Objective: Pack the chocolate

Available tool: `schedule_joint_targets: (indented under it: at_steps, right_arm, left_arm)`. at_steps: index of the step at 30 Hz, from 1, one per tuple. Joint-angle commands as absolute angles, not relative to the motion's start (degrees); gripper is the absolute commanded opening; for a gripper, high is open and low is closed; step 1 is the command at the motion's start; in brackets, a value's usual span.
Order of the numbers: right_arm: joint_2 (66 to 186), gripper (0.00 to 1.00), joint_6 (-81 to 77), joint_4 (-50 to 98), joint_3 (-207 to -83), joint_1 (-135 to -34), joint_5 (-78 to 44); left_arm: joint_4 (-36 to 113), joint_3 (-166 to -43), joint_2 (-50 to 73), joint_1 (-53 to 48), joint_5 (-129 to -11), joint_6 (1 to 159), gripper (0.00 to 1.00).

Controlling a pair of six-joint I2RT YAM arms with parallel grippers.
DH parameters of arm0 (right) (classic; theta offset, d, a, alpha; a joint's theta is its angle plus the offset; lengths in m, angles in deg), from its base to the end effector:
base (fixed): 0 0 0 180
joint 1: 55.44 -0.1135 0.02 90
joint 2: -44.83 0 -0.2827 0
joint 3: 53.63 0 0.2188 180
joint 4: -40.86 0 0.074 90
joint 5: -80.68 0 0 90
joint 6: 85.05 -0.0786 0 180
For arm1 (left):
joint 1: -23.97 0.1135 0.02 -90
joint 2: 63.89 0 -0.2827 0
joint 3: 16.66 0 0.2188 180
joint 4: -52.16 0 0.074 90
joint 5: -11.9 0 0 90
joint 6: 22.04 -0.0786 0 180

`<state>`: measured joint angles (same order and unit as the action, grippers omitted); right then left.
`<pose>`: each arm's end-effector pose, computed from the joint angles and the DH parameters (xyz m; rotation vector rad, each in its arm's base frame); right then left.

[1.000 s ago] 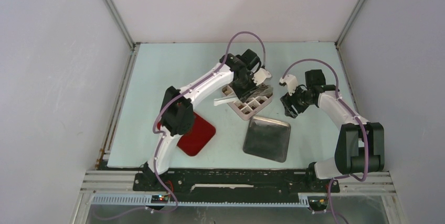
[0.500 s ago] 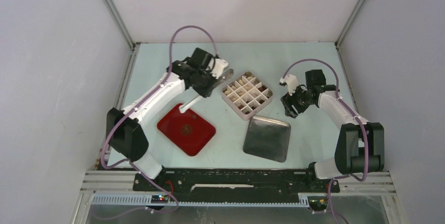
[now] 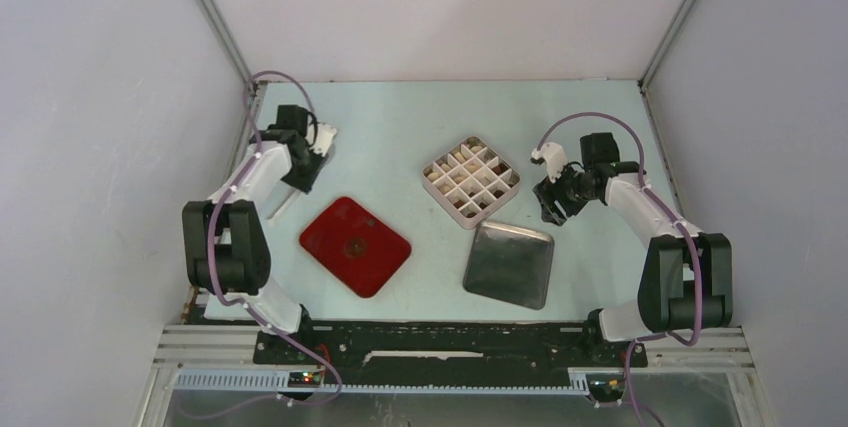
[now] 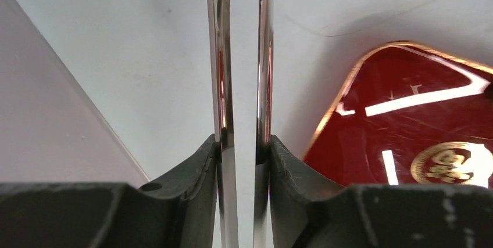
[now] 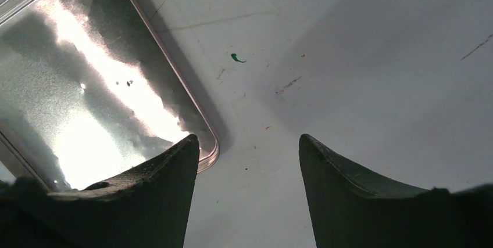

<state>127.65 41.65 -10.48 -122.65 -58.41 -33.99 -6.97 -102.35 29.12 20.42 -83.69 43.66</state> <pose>0.2562 0.0461 0.2098 -0.9931 2.3864 0.3752 0.3126 -0.0117 0.2284 0.6335 2.6713 0.2349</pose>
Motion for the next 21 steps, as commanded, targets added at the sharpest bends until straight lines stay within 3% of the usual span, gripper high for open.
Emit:
schedule_joint_targets:
  at_steps: [1, 13, 21]
  right_arm:
    - [127.99, 0.66, 42.21, -9.95, -124.04, -59.66, -34.39]
    - [128.16, 0.66, 41.62, -10.06, -124.03, -59.92, -34.98]
    - [127.92, 0.66, 41.08, -9.82, -124.04, -59.9, -35.51]
  left_arm:
    - [-5.16, -101.67, 31.6, 24.62, -80.09, 38.13, 0.36]
    - [-1.8, -99.94, 36.76, 27.96, -79.24, 38.26, 0.52]
    - [-1.45, -100.56, 33.6, 28.03, -80.19, 39.56, 0.54]
